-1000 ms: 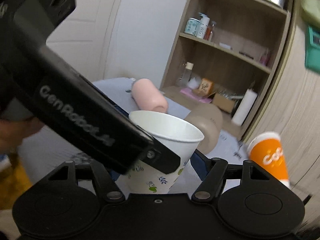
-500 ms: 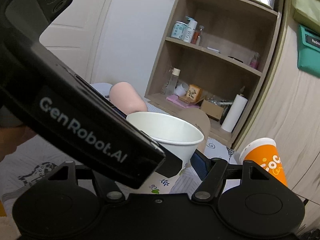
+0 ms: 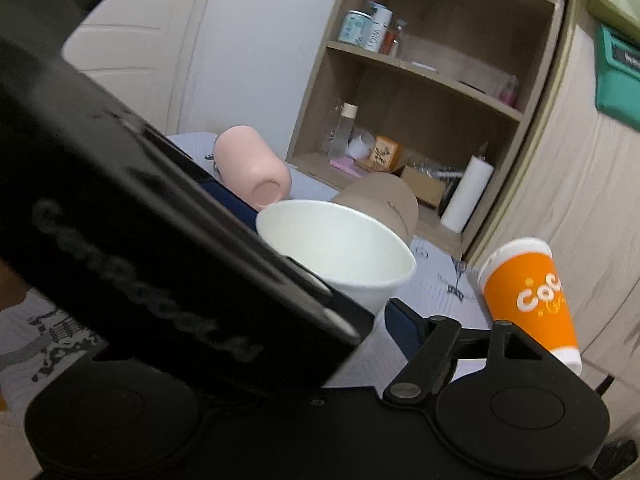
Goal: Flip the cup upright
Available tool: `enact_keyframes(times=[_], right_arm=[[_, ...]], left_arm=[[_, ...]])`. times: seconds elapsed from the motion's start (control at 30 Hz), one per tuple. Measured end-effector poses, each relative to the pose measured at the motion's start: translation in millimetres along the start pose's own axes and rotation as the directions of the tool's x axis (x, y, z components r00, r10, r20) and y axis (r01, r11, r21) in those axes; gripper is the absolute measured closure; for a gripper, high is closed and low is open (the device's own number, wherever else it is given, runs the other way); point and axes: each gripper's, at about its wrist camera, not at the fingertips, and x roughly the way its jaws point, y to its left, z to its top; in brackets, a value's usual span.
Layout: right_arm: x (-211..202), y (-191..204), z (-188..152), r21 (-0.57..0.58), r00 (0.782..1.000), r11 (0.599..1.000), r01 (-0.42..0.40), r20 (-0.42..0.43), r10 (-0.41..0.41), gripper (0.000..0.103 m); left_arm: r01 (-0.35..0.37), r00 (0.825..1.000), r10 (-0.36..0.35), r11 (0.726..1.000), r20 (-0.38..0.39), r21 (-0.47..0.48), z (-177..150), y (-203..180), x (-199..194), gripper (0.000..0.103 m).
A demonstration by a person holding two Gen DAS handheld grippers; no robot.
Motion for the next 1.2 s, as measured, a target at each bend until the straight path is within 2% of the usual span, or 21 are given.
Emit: enact_keyframes(times=[0.1,0.2,0.3,0.43,0.6,0.8,1.13,1.17,1.2], right_arm=[[-9,-4,-2,0.039,1.000,0.999,-0.015,0.003,0.015,0.020],[-20,-6,-5,0.088,1.000,0.996,-0.020,0.005,0.019,0.020],[-34,-9,-11,0.137,1.000,0.990,-0.016,0.013,0.014,0.020],[-62,-11,-15,0.187,0.999,0.982,-0.014,0.043,0.006,0.020],[-98,-2,-13,0.181,0.997,0.983,0.015,0.074,-0.029,0.019],[-140,2,-5,0.206,0.992,0.977,0.055,0.098,-0.077,0.017],[-191,-4,5,0.274,0.982,0.957,0.099,0.129,-0.139,0.014],[-193,-4,6,0.275,0.981,0.956,0.105,0.128,-0.144,0.013],[-196,-3,7,0.274,0.981,0.956,0.109,0.124,-0.148,0.008]], left_arm=[[-0.009,1.000,0.009,1.000,-0.008,-0.024,-2,0,-9,0.018],[-0.037,0.999,0.037,0.997,-0.001,-0.064,-5,0,-25,0.017],[-0.093,0.995,0.095,0.993,0.022,-0.071,-10,-4,-42,0.017],[-0.167,0.985,0.169,0.983,0.026,-0.079,-19,-16,-61,0.016],[-0.240,0.968,0.245,0.968,0.061,-0.080,-22,-30,-89,0.016],[-0.269,0.953,0.280,0.957,0.113,-0.105,-24,-45,-129,0.014],[-0.324,0.932,0.338,0.939,0.133,-0.118,-27,-60,-176,0.013],[-0.326,0.930,0.341,0.938,0.136,-0.119,-28,-61,-179,0.013],[-0.329,0.929,0.344,0.936,0.138,-0.121,-28,-62,-182,0.012]])
